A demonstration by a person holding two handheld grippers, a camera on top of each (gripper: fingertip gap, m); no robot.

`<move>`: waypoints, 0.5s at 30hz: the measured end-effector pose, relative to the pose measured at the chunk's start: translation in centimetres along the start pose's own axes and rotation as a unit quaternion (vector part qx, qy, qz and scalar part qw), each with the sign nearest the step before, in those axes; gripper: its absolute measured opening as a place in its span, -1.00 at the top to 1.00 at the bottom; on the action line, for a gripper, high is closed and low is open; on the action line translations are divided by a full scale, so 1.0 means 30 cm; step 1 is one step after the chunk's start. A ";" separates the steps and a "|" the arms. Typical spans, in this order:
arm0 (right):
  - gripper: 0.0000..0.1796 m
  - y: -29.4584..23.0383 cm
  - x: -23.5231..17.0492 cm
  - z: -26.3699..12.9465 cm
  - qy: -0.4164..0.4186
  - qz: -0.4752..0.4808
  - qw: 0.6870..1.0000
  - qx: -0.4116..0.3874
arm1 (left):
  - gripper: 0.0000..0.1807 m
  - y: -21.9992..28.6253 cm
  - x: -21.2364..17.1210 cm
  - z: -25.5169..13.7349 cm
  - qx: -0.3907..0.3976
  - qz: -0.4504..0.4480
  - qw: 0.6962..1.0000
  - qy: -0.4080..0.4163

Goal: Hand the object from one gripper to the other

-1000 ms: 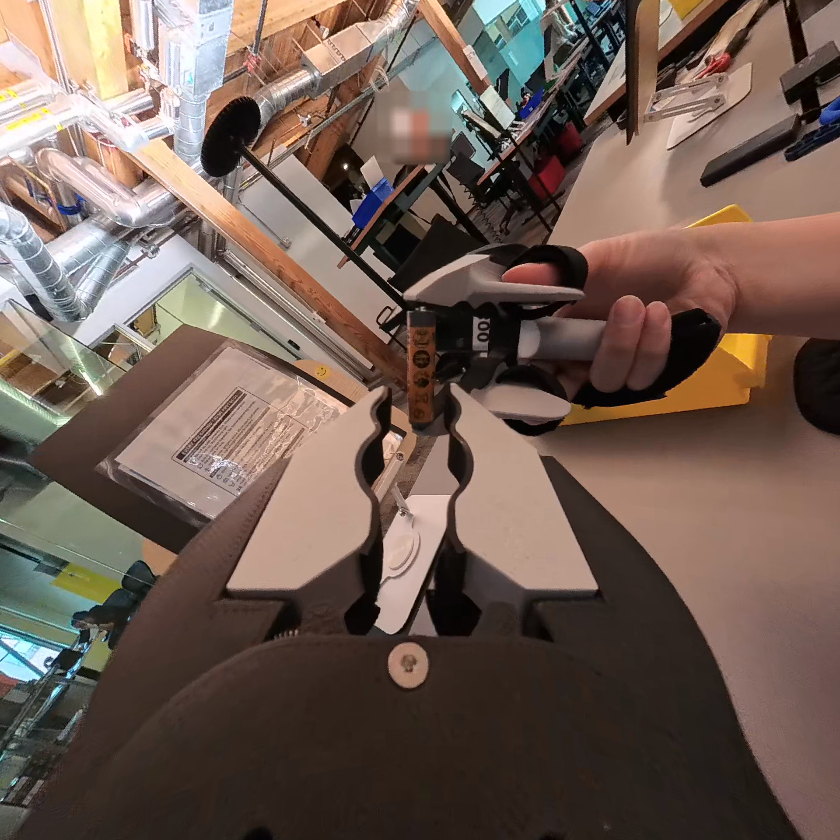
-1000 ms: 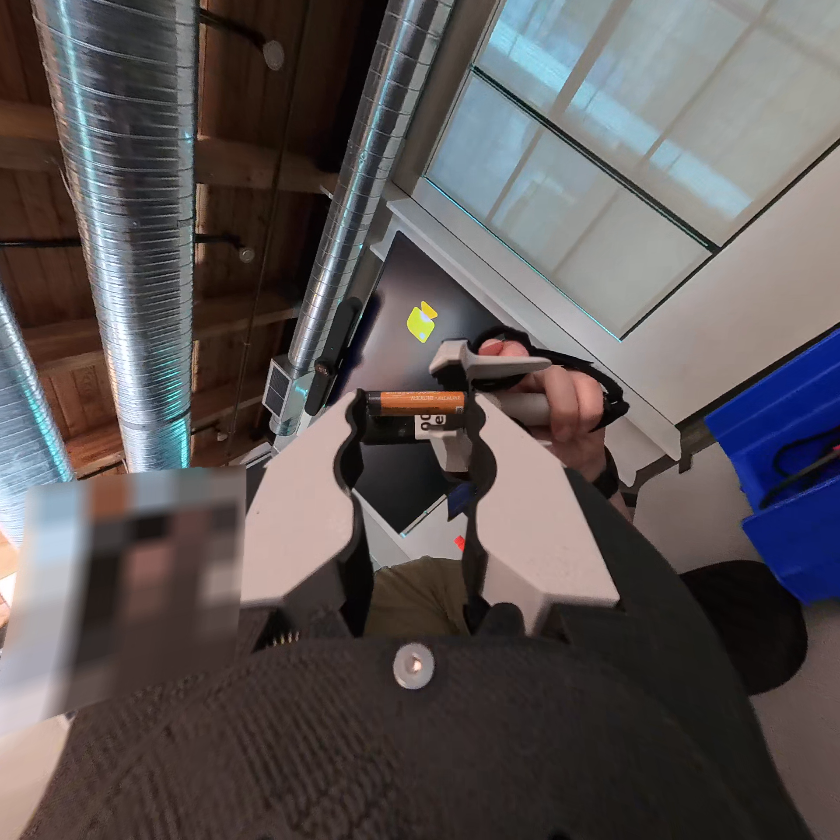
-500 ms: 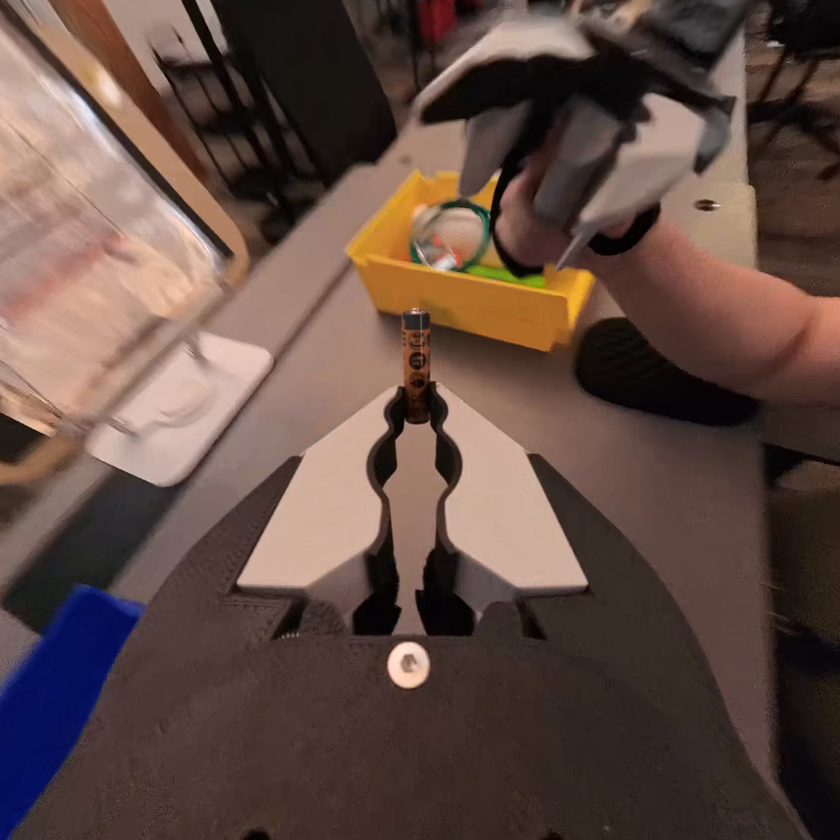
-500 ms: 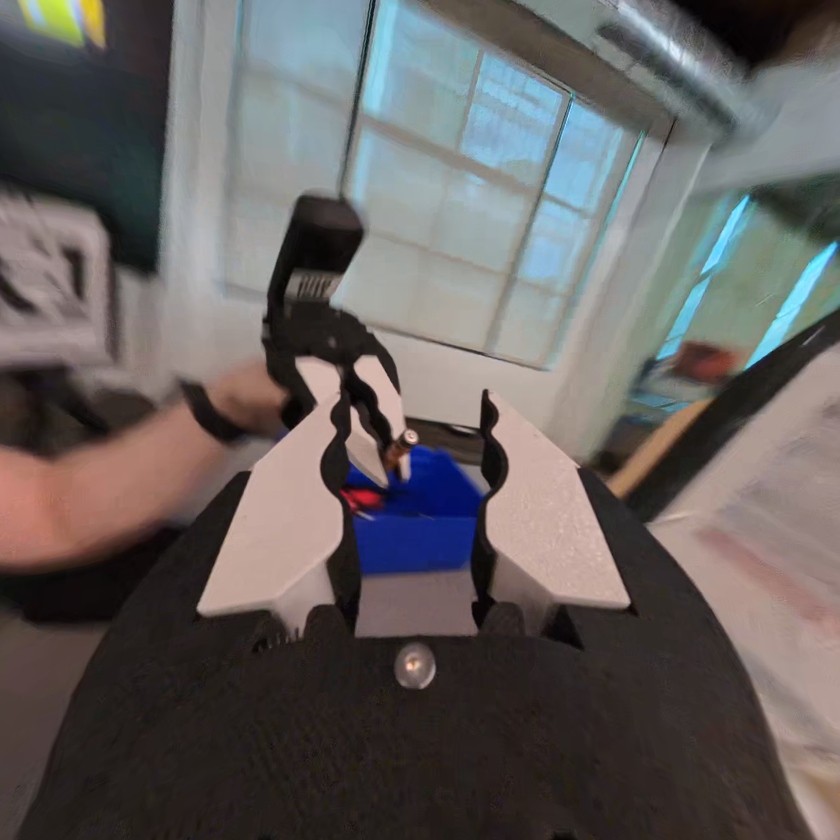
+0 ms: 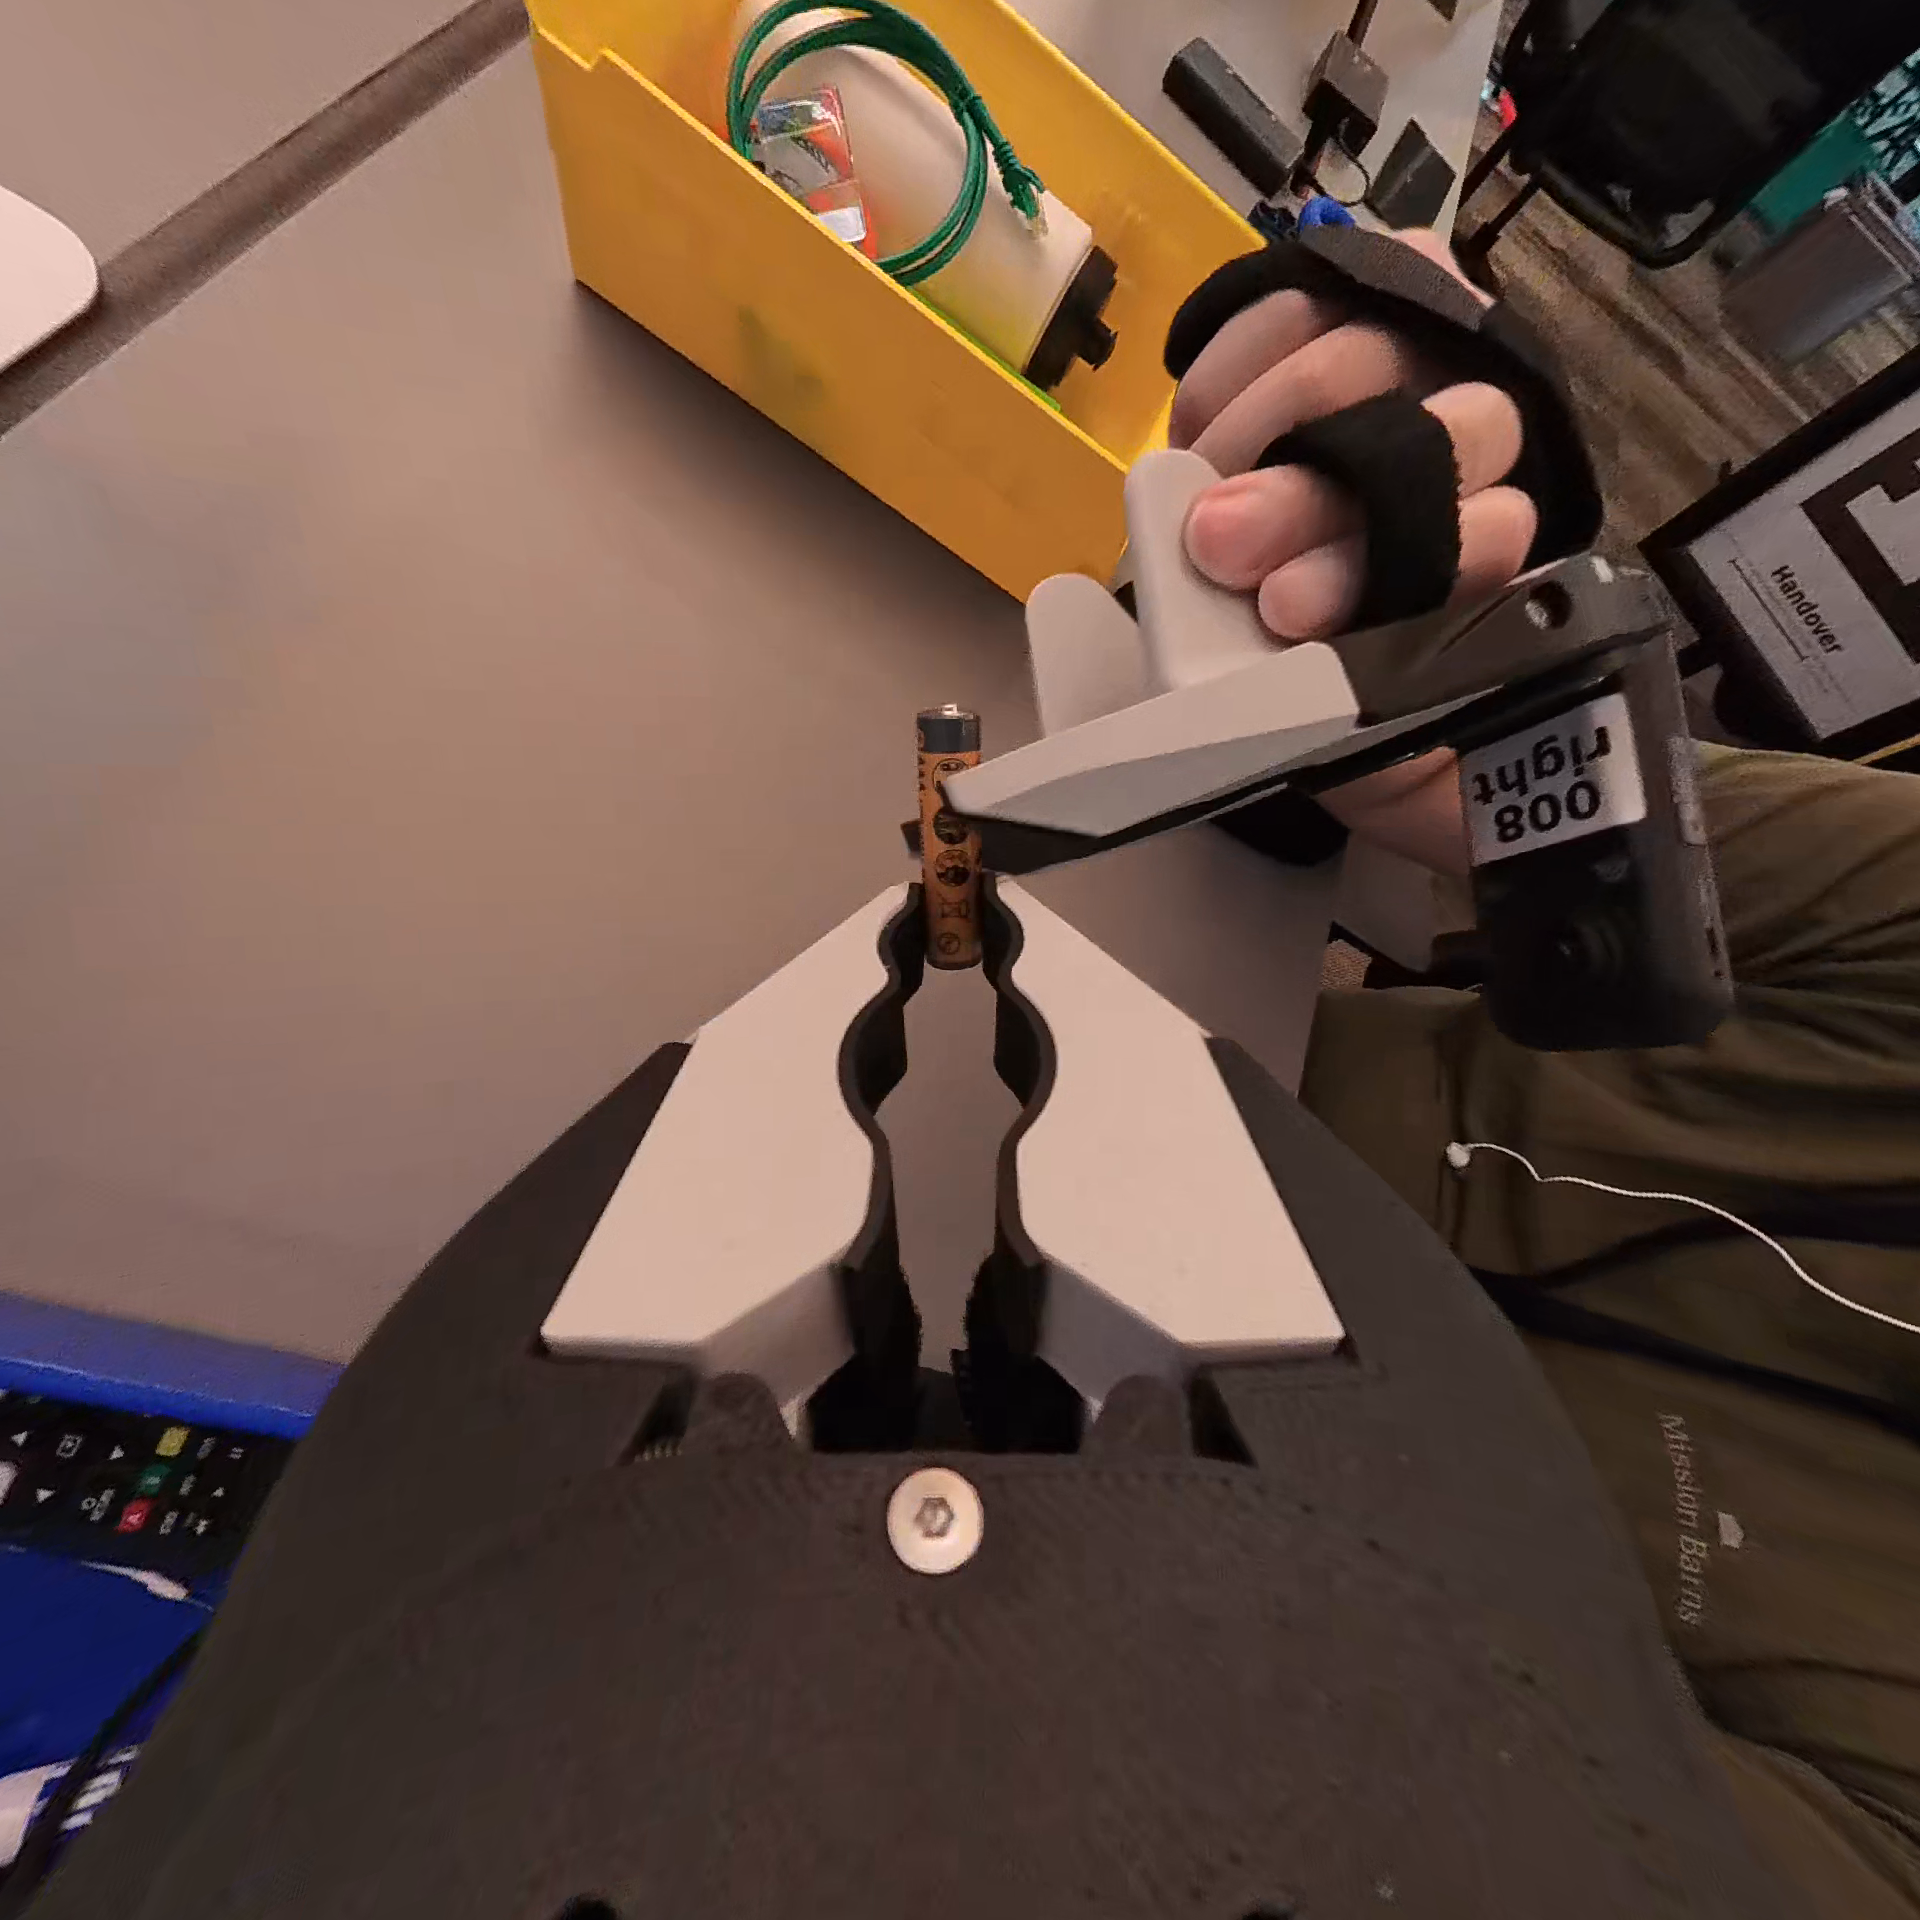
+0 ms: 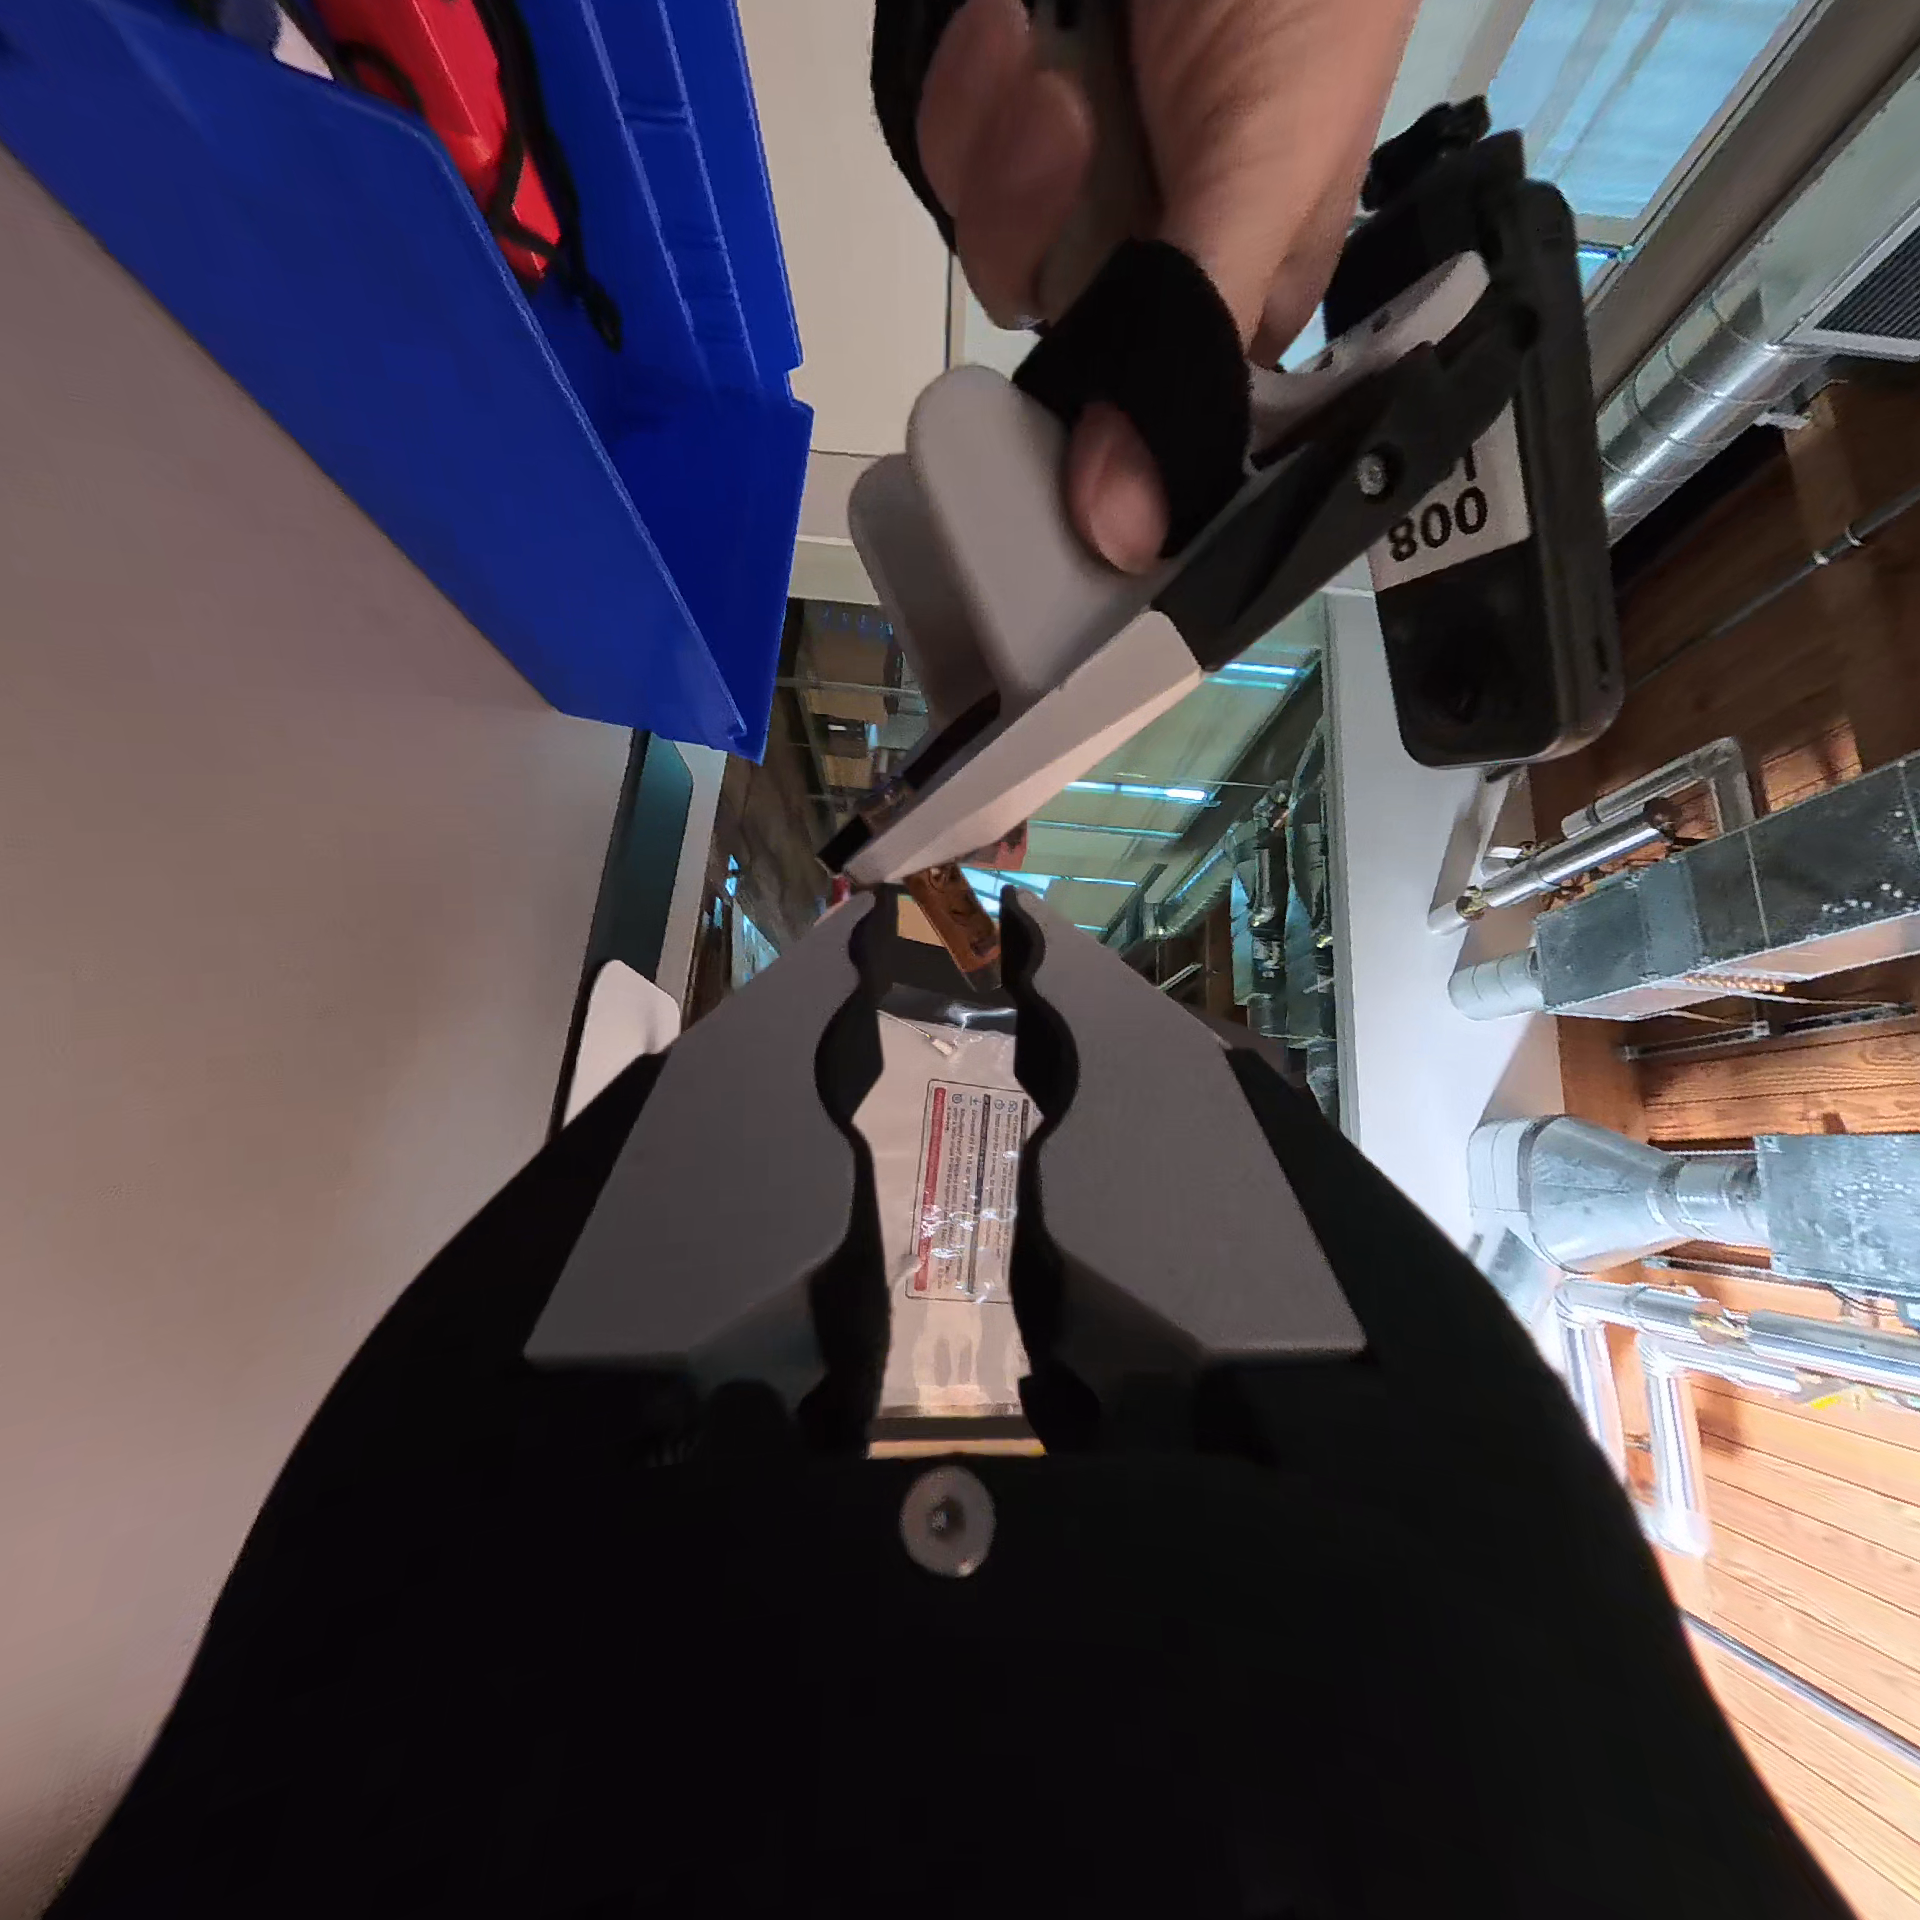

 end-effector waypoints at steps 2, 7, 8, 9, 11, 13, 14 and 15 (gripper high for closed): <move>0.84 0.001 -0.003 0.003 -0.008 -0.007 1.000 -0.006 | 0.91 -0.002 0.001 0.001 -0.004 -0.003 1.000 0.001; 0.90 0.028 -0.021 -0.010 -0.010 0.018 0.999 -0.032 | 0.81 0.008 0.044 -0.037 -0.027 0.002 0.998 0.056; 0.90 0.042 -0.032 -0.018 0.000 0.043 0.998 -0.039 | 0.64 0.014 0.068 -0.059 -0.030 0.006 0.996 0.086; 0.90 0.061 -0.048 -0.027 0.013 0.080 0.995 -0.050 | 0.54 0.017 0.090 -0.083 -0.028 0.011 0.993 0.117; 0.91 0.110 -0.099 -0.050 0.057 0.204 0.974 -0.076 | 0.44 0.011 0.128 -0.129 0.001 0.032 0.984 0.175; 0.91 0.151 -0.142 -0.064 0.154 0.389 0.906 -0.072 | 0.34 -0.012 0.167 -0.166 0.073 0.075 0.966 0.235; 0.90 0.163 -0.151 -0.063 0.215 0.486 0.846 -0.045 | 0.27 -0.028 0.186 -0.185 0.127 0.103 0.950 0.267; 0.90 0.174 -0.151 -0.064 0.277 0.565 0.777 -0.009 | 0.21 -0.044 0.202 -0.201 0.187 0.134 0.927 0.297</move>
Point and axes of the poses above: each gripper's, where its closed fingertips meet, z out along the fingers, x out of its top, y = z × x across the jaws, the point moved 3 cm from there along -z, back along the fingers, and after that the axes turned 15 degrees about x, right-handed, at the moved point
